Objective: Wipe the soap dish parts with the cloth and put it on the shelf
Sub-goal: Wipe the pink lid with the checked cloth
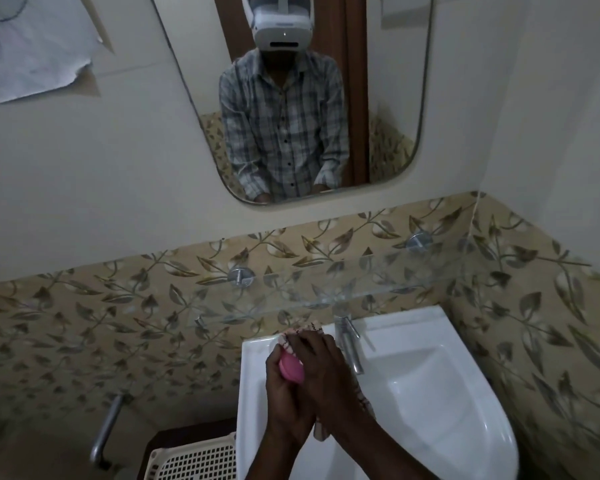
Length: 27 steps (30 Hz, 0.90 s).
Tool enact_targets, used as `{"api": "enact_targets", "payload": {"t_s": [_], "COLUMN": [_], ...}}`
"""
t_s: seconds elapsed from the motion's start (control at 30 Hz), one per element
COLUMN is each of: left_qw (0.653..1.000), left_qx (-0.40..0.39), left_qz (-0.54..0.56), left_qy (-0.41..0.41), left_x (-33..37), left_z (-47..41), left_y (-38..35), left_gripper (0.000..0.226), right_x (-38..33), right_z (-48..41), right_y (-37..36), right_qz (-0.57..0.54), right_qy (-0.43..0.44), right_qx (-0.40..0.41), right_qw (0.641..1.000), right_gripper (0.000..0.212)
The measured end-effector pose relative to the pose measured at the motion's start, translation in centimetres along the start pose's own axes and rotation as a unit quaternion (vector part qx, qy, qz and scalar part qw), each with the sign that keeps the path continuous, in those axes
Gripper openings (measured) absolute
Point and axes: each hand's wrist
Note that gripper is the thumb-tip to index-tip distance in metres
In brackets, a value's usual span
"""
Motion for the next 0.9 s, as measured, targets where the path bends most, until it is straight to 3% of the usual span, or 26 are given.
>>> {"api": "enact_targets", "payload": {"t_s": [0.17, 0.37, 0.47, 0.57, 0.7, 0.8, 0.9], "left_qw": [0.998, 0.985, 0.977, 0.973, 0.967, 0.975, 0.979], "left_qx": [0.006, -0.003, -0.006, -0.008, 0.038, 0.055, 0.041], "left_qz": [-0.004, -0.093, -0.127, -0.154, -0.198, -0.178, -0.169], "left_qy": [-0.068, -0.145, -0.172, -0.169, -0.156, -0.123, -0.110], "left_x": [0.6, -0.2, -0.8, -0.4, -0.3, -0.2, -0.4], "left_z": [-0.8, -0.9, -1.5, -2.5, -3.1, -3.0, -3.3], "left_y": [0.4, 0.3, 0.5, 0.5, 1.3, 1.6, 2.0], "left_gripper": [0.049, 0.055, 0.064, 0.067, 0.060, 0.049, 0.048], "right_x": [2.8, 3.2, 2.9, 2.5, 2.3, 2.3, 2.9], "right_z": [0.1, -0.3, -1.6, -3.0, -4.4, -5.4, -5.2], "right_y": [-0.3, -0.9, -0.3, 0.8, 1.7, 2.3, 2.7], "right_qz": [0.001, -0.016, -0.039, -0.087, -0.108, -0.188, -0.404], "right_qy": [-0.067, -0.173, -0.228, -0.229, -0.224, -0.250, -0.355], "right_qx": [-0.099, -0.154, -0.209, -0.260, -0.309, -0.345, -0.277], "right_qw": [0.993, 0.973, 0.950, 0.934, 0.918, 0.885, 0.796], "right_gripper": [0.053, 0.025, 0.022, 0.014, 0.034, 0.024, 0.018]}}
Point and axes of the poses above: each hand's wrist, its own z-axis away from the middle knuckle, its own y-axis out of the back of the hand, x = y × z, and after that the axes turned 1 degree about z, right-handed
